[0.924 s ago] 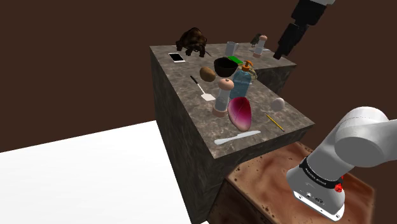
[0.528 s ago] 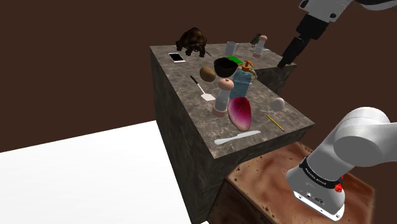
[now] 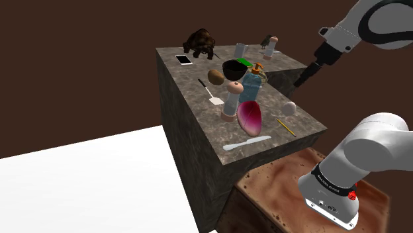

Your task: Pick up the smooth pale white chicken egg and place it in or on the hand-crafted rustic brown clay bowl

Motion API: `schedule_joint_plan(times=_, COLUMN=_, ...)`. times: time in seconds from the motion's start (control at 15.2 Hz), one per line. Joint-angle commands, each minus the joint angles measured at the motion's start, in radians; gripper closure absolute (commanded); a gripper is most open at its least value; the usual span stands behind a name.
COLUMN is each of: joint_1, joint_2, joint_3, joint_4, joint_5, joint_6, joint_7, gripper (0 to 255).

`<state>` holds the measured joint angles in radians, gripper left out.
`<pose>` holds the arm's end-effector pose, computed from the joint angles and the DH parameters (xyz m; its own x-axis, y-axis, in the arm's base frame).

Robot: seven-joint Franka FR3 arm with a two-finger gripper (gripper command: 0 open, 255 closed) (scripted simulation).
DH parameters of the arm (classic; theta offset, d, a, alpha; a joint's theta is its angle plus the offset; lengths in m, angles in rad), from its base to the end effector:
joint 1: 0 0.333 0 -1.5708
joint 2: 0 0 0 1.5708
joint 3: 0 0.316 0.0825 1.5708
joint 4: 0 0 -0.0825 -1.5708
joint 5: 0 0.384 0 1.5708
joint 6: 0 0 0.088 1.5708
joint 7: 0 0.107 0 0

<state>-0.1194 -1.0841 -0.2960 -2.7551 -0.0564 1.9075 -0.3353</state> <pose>0.2419 -0.1157 0.5022 0.9626 0.0396 0.2682 0.0746 -0.9897 -0.1219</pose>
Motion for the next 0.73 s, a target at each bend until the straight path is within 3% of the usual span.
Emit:
schedule_joint_plan(times=0.0, joint_1=-0.024, joint_2=-0.004, joint_3=-0.063, joint_4=-0.052, joint_5=-0.029, joint_6=0.066, joint_7=-0.054, gripper=0)
schedule_joint_plan(times=0.4, joint_1=-0.098, joint_2=0.039, joint_3=-0.282, joint_4=-0.162, joint_5=-0.117, joint_6=0.26, joint_7=-0.234, gripper=0)
schedule_joint_plan(times=0.66, joint_1=-0.103, joint_2=0.139, joint_3=-0.459, joint_4=-0.191, joint_5=-0.161, joint_6=0.415, joint_7=-0.371, gripper=0)
